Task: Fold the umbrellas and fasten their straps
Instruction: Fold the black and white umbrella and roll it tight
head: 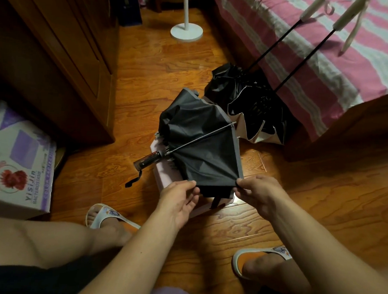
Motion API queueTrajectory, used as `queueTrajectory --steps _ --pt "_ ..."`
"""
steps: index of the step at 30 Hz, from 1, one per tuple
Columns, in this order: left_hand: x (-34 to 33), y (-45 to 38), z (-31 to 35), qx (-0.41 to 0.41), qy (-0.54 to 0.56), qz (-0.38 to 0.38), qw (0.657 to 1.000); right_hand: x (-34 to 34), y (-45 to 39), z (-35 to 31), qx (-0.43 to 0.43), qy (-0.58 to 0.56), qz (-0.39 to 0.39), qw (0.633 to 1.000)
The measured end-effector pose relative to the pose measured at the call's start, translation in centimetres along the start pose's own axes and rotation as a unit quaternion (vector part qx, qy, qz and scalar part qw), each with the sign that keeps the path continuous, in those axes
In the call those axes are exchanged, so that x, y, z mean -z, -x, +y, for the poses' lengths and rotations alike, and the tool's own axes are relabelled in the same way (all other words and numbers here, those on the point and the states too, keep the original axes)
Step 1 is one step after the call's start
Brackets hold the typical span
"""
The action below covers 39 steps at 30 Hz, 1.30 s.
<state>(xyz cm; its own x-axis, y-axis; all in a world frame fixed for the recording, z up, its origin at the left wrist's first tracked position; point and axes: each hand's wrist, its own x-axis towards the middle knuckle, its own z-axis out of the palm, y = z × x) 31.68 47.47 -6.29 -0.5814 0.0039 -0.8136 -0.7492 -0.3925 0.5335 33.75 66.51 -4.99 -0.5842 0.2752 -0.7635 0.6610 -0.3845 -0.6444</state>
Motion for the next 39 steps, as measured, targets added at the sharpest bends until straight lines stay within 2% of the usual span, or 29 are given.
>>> queueTrajectory --steps 4,10,15,21,24,25,27,29,30,31,33,35,36,39 --pt "0.3 -0.3 0.5 0.043 0.028 -0.04 0.998 -0.2 -0.2 0.7 0.034 0.029 0.038 0.998" --pt "0.2 -0.1 -0.4 0.059 -0.004 -0.027 0.998 -0.2 -0.5 0.2 0.04 0.014 0.05 0.998" --pt "0.1 -0.9 -1.5 -0.004 0.003 0.023 1.0 0.1 -0.3 0.0 0.031 0.054 0.046 0.997" --pt "0.0 -1.5 -2.8 -0.011 0.002 0.046 0.999 0.5 -1.0 0.6 0.021 0.085 0.056 0.995" --pt "-0.1 -2.6 -3.1 -0.03 -0.031 0.074 0.996 0.1 -1.4 0.7 0.01 0.161 0.069 0.984" --pt "-0.2 -2.9 -3.1 -0.034 -0.038 0.078 0.996 -0.1 -1.6 0.4 0.045 0.235 0.098 0.966" --pt "-0.2 -3.3 -3.3 -0.04 -0.054 0.076 0.995 -0.9 -1.7 -1.2 0.204 0.367 0.166 0.892" --pt "0.0 -3.5 -3.6 -0.044 -0.066 0.069 0.994 -2.9 -1.3 -4.1 0.372 0.397 0.185 0.818" --pt "0.2 -3.6 -3.7 -0.046 -0.07 0.064 0.994 -4.2 -1.5 -5.8 0.42 0.405 0.177 0.793" --pt "0.4 -3.7 -3.7 -0.044 -0.074 0.061 0.994 -5.6 -2.2 -7.4 0.44 0.423 0.161 0.775" --pt "0.7 -4.0 -3.6 -0.041 -0.079 0.056 0.994 -8.4 -3.7 -10.5 0.407 0.491 0.119 0.761" --pt "0.9 -4.4 -3.6 -0.038 -0.082 0.054 0.994 -10.6 -5.3 -12.8 0.321 0.553 0.088 0.764" --pt "0.9 -4.6 -3.6 -0.036 -0.082 0.052 0.995 -11.4 -6.2 -13.9 0.29 0.552 0.067 0.779" --pt "0.9 -4.9 -3.5 -0.034 -0.079 0.052 0.995 -12.6 -6.2 -15.9 0.197 0.384 -0.051 0.901"
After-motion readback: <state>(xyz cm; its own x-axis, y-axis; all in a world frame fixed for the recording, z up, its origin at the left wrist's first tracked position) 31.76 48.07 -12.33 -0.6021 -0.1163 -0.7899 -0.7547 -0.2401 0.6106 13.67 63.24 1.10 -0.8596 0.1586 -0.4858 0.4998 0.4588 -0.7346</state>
